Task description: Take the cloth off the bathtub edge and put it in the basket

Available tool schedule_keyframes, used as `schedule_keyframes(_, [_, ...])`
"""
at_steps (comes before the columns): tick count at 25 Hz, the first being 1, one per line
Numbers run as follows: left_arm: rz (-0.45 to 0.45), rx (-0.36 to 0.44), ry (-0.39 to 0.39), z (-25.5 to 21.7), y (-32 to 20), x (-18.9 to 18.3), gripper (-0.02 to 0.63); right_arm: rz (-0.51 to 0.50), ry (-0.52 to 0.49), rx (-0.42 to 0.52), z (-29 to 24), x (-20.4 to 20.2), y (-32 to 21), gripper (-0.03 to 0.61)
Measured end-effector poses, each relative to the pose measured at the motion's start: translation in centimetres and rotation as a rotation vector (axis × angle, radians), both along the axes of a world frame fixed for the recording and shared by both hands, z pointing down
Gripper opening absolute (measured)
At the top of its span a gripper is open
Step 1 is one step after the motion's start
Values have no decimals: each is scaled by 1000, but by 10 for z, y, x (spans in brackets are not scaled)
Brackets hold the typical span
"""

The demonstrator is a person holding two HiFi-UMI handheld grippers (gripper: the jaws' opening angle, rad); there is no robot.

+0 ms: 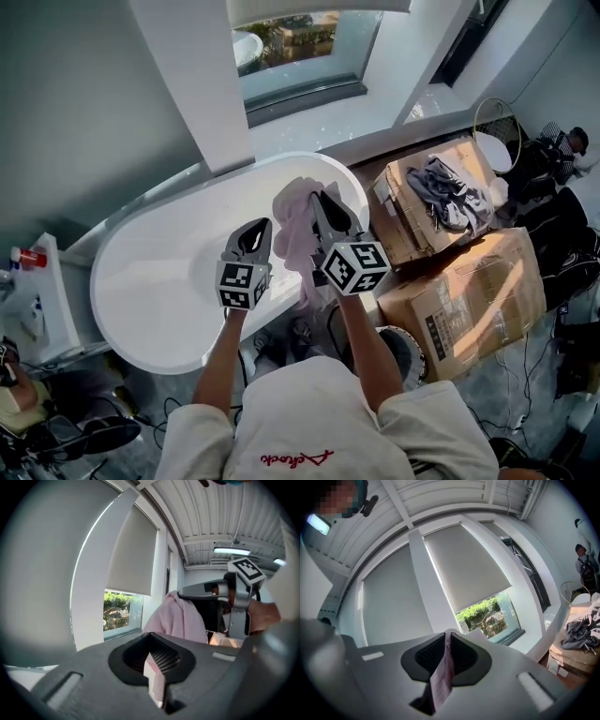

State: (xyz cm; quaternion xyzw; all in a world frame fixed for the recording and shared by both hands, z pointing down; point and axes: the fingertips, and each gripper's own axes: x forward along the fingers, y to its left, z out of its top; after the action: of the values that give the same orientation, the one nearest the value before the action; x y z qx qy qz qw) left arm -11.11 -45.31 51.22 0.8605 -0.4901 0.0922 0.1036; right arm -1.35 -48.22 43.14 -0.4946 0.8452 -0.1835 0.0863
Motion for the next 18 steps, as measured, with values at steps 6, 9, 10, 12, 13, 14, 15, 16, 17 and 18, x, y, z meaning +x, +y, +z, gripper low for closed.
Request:
schedule_keyframes(6, [54, 108, -8, -61, -11, 26, 3, 36, -9, 138, -75, 24, -1, 44])
schedule_keyframes(9, [69, 141, -4, -80, -11, 34, 4, 59, -24, 165, -94, 35, 3, 44])
schedule_keyframes(10, [75, 149, -2, -84, -10, 38, 5, 68, -28, 172, -99, 39, 5, 44])
schedule_keyframes(12, [93, 160, -1, -91, -9, 46, 3, 85, -34, 183, -107, 47, 10, 44])
schedule_keyframes(13, [105, 165, -1, -93, -8, 50, 4, 95, -35, 189, -110, 51, 12, 44])
schedule_keyframes(14, [119, 169, 1, -96, -7, 54, 4, 109, -34, 195, -113, 55, 14, 44])
schedule_keyframes(15, [136, 173, 5, -98, -5, 59, 4, 125, -35, 200, -115, 59, 17, 44])
schedule_keyframes(16, [154, 177, 9, -101, -4, 63, 5, 143, -38, 203, -118, 63, 19, 44])
schedule_keyframes(17, [172, 181, 12, -104, -3, 67, 5, 162, -43, 205, -120, 67, 21, 44])
schedule_keyframes(18, [189, 184, 13, -106, -2, 70, 3, 180, -46, 206, -122, 70, 24, 44])
